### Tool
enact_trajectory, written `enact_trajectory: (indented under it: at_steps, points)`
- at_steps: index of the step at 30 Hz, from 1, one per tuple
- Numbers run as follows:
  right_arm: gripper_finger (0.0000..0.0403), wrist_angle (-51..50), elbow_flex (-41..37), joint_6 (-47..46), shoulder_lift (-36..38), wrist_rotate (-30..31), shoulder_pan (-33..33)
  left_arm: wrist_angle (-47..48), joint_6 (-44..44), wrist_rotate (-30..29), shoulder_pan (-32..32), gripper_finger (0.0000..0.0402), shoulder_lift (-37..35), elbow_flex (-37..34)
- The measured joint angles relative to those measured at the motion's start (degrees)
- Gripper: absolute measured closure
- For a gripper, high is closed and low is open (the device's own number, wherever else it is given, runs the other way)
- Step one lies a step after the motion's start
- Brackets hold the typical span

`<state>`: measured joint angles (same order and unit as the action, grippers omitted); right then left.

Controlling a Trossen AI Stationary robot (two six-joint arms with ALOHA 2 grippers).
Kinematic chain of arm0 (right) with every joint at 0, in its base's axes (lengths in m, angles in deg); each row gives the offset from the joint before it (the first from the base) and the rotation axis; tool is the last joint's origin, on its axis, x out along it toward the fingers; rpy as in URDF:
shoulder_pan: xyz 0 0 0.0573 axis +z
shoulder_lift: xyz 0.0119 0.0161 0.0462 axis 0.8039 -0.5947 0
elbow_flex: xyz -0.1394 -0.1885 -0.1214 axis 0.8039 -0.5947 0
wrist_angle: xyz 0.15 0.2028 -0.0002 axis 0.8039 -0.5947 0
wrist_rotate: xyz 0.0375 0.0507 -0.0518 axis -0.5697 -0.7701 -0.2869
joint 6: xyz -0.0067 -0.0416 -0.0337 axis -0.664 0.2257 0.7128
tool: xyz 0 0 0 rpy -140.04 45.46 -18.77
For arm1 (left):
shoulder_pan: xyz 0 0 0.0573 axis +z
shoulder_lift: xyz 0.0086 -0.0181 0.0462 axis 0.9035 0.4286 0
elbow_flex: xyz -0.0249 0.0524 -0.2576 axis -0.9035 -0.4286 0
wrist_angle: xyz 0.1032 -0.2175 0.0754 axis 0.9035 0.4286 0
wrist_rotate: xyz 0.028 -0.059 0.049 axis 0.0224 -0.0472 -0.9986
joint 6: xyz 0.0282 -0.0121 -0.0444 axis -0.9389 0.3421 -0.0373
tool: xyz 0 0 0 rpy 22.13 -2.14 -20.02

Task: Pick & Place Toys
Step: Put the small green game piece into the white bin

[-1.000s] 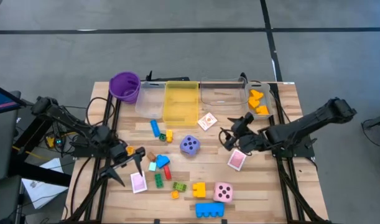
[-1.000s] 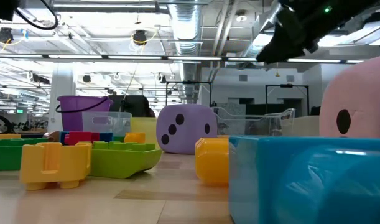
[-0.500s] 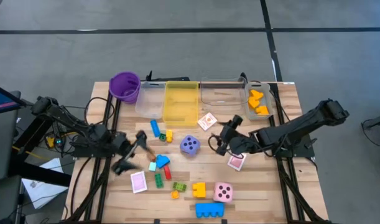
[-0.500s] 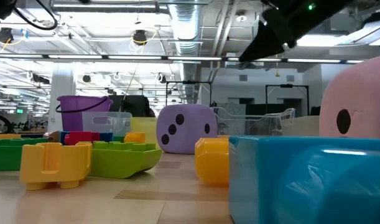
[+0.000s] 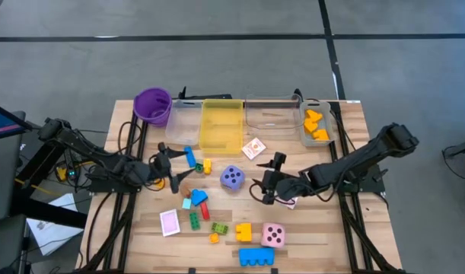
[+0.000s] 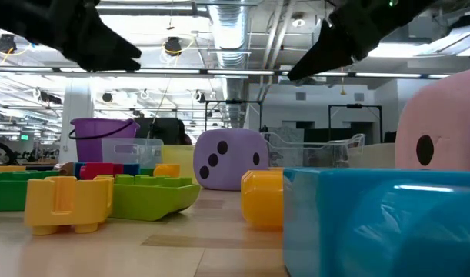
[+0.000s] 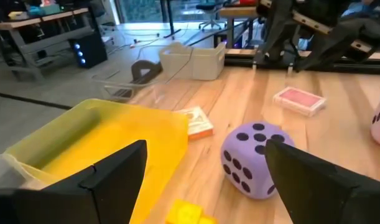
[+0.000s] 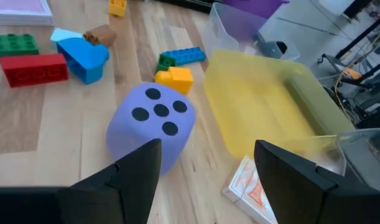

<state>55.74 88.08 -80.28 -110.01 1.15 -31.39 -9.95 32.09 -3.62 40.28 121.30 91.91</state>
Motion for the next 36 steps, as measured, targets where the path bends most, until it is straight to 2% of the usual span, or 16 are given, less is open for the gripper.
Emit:
enact_trajectory:
  at_steps: [7, 16, 24, 30, 36]
  points:
    - [0.0152, -0.1, 0.0, -1.4, -1.2, 0.3, 0.0, 3.4, 0.8, 0.6, 0.7, 0.0082, 3.4, 0.0]
    - [0.0152, 0.0, 0.0, -1.4, -1.1, 0.3, 0.0, 3.9, 1.9, 16.7, 6.9, 0.0082, 18.1, 0.0]
    - [0.0152, 0.0, 0.0, -1.5, -1.1, 0.3, 0.0, 1.8, 2.8, 17.5, 13.2, 0.0082, 25.1, 0.0]
    - [0.0152, 0.1, 0.0, -1.5, -1.1, 0.3, 0.0, 1.2, 2.8, 23.5, 17.3, 0.0082, 26.7, 0.0]
    - [0.0152, 0.8, 0.0, -1.5, -1.1, 0.3, 0.0, 0.6, 0.2, 24.6, 19.4, 0.0082, 28.1, 0.0]
